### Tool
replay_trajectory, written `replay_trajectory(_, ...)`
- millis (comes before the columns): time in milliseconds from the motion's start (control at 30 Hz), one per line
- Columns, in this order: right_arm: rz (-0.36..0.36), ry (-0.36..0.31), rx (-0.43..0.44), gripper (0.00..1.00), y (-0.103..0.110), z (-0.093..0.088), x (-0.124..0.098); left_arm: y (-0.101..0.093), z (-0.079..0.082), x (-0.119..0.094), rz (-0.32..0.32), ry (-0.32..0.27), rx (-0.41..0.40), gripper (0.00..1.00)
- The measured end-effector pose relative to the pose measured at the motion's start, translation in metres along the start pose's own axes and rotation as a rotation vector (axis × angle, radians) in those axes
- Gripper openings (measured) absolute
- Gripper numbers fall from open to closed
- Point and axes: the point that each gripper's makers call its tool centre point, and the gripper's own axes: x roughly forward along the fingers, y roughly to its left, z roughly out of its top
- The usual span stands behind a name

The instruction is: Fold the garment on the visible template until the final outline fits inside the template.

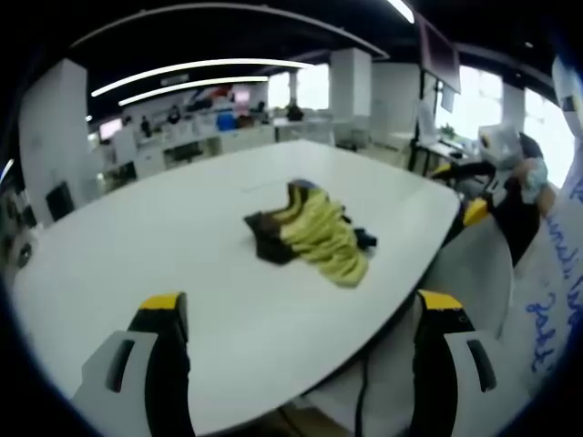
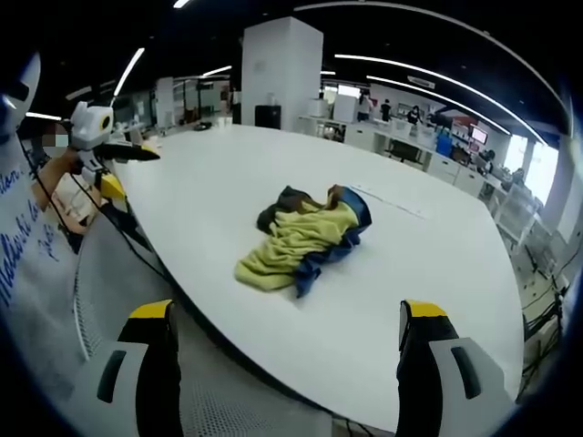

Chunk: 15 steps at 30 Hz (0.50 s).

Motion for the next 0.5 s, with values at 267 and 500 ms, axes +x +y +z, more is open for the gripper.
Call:
replay_trajectory(267, 0.001, -0.006, -0.001, 1.00, 0.0005, 0.0021, 0.0007, -0.0023, -0.0011, 0.0005, -0.009, 0.004, 0.000, 0.99)
replay_trajectory(500, 0.014, -0.001, 0.006, 1.00, 0.0029, 0.0013, 0.0027, -0.0003, -0.0035, 0.0004, -0.009, 0.007, -0.007, 0.99)
